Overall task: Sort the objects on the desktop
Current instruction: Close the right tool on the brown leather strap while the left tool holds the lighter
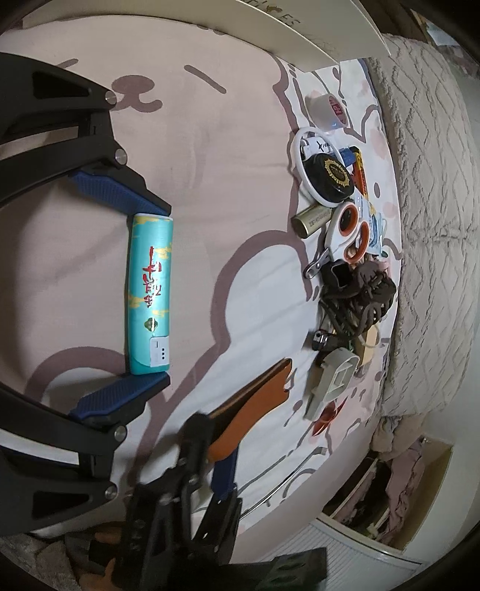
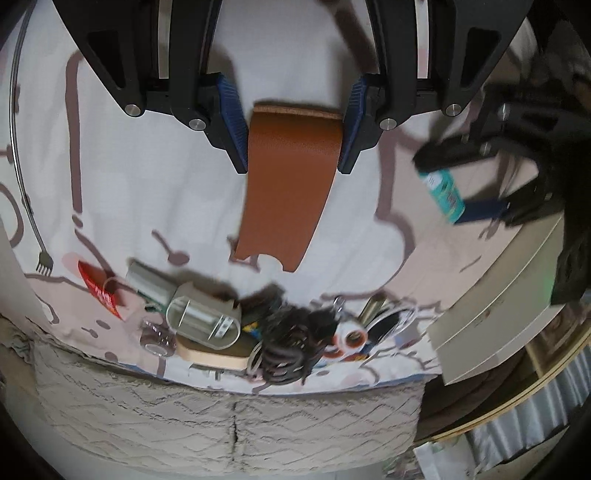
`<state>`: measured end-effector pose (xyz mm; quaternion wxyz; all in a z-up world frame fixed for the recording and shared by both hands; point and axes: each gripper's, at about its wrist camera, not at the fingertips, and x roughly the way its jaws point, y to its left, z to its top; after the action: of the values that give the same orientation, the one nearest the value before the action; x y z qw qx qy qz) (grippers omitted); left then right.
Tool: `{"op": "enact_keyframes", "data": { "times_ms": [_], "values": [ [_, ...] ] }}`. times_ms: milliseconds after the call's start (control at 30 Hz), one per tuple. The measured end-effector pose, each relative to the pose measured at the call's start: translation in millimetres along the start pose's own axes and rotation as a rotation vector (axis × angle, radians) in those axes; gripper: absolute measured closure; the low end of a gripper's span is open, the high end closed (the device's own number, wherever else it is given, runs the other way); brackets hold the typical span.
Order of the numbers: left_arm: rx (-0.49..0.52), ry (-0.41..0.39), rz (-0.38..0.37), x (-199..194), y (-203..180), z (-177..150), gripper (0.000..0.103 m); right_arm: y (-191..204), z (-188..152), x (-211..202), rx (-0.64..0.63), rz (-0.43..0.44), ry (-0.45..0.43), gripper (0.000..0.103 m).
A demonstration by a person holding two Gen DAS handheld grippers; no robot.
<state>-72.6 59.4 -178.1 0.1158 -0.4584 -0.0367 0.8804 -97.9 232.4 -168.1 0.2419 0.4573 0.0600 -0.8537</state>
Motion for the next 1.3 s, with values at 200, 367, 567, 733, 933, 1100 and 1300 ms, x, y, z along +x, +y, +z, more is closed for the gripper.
{"op": "enact_keyframes", "data": {
  "times_ms": [200, 367, 567, 733, 933, 1100, 1300],
  "values": [
    [0.043, 0.018, -0.014, -6, -2, -7, 0.021, 9, -18, -12, -0.023, -0.008, 0.014, 0.054],
    [0.061, 0.019, 0.0, -5, -5, -9, 0.02, 9, -23, -20, 0.007, -0.047, 0.0, 0.052],
    [0.07, 0.019, 0.01, -4, -6, -10, 0.02, 6, -11, -19, 0.033, -0.077, -0.026, 0.001],
    [0.07, 0.019, 0.009, -3, -6, -10, 0.02, 2, 19, -14, 0.103, -0.056, -0.052, 0.001],
    [0.077, 0.019, 0.018, -2, -7, -9, 0.02, -6, 33, 21, 0.134, -0.101, 0.022, 0.001],
    [0.074, 0.014, 0.026, -1, -8, -10, 0.02, -5, 31, 39, 0.113, -0.156, 0.059, 0.0],
    [0.062, -0.012, 0.049, -1, -10, -13, 0.02, -4, 24, 42, 0.109, -0.165, 0.031, 0.0]
  ]
}}
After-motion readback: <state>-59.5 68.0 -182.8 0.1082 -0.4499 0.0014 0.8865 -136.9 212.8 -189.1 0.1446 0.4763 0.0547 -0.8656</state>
